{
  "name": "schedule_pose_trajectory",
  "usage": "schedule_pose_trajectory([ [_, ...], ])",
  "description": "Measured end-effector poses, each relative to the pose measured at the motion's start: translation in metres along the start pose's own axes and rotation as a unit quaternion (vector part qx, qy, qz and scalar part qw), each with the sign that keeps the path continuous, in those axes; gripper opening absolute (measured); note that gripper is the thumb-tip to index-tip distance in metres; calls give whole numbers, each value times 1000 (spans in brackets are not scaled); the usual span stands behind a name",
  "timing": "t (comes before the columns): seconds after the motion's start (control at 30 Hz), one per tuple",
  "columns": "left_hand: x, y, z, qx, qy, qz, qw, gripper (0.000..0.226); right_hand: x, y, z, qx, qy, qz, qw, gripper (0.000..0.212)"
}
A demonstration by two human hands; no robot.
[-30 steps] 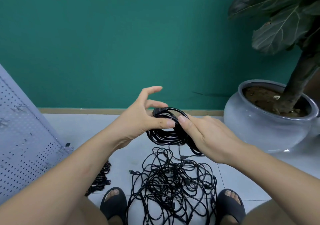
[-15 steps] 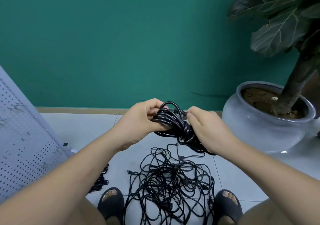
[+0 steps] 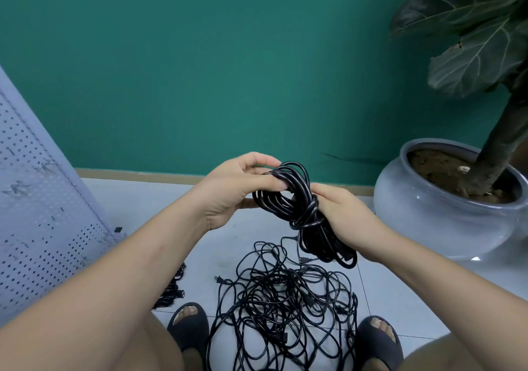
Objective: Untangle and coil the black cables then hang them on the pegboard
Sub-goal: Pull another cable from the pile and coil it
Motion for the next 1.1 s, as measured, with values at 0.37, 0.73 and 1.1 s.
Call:
schedule_pose_trajectory([
  [0.37,-13,-3,5,29,-30,5,999,27,10,5,3,-35,9,123,992,31],
  [0.73,-14,2,11,16,-27,-37,999,16,5,4,0,-7,13,134,991,34],
  [1.1,-26,15,17,61,-25,-78,995,33,-12,7,-8,35,-13,-51,998,30],
])
Point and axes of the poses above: each hand's wrist, its own z-axis towards the middle knuckle, its own y-axis out of the palm, x = y × z, the point moved 5 cm from there along z, towards the middle knuckle, and after that the axes turned 11 degrees about -x, right-handed, at the moved point
